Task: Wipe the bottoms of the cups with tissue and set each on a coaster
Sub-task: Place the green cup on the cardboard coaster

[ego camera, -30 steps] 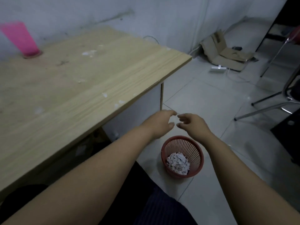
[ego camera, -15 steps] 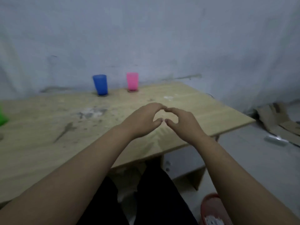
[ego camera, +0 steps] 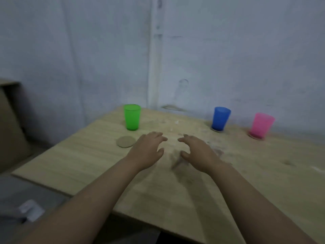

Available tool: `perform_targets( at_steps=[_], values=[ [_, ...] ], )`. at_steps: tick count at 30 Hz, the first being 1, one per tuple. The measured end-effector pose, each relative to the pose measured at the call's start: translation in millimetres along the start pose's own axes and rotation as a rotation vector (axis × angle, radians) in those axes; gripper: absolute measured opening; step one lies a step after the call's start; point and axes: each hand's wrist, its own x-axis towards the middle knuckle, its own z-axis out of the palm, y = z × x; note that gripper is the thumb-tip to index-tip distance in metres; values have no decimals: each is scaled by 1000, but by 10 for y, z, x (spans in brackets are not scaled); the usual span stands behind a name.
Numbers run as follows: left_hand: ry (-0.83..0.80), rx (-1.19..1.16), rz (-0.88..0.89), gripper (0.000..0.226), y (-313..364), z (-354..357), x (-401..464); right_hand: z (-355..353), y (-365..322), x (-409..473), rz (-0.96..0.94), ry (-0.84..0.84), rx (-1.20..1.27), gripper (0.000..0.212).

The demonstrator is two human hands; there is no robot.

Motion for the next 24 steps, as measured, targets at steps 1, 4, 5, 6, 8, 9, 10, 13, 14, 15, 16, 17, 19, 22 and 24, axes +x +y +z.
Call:
perform_targets(
  at_steps=[1,4,5,6,8,9,10,13,14,15,16,17,19,22,24],
  values=[
    [12,9,-43,42,-117,7,-11,59,-38,129,-15,-22,-16,49],
    [54,47,-165,42,-482,10,-12,237,-180,543,-62,-71,-62,49],
    [68,54,-197,42,-577,20,-11,288,-214,651,-72,-76,-71,49],
    [84,55,-231,42,-685,27,6,350,-252,782,-83,-78,-72,48],
    [131,41,-280,41,-850,74,15,493,-295,987,-97,-78,-67,47],
    [157,36,-296,41,-916,107,16,566,-316,1069,-111,-73,-71,46],
    [177,40,-312,41,-963,137,16,632,-339,1136,-128,-70,-82,45],
    [168,94,-359,50,-1164,279,57,848,-428,1380,-164,-65,-60,47],
    [154,118,-372,53,-1184,298,64,875,-460,1425,-168,-52,-45,50],
    [141,128,-392,57,-1258,352,90,952,-487,1526,-164,-36,3,54],
    [135,128,-410,60,-1288,387,108,1002,-514,1591,-142,-13,80,61],
    [136,122,-424,64,-1309,413,124,1034,-543,1654,-106,10,195,70],
    [142,103,-462,69,-1356,468,138,1122,-612,1793,-12,27,448,89],
    [181,53,-495,76,-1424,524,133,1265,-729,2036,98,40,677,110],
    [198,21,-505,81,-1435,538,134,1335,-786,2186,137,65,786,118]
  ],
)
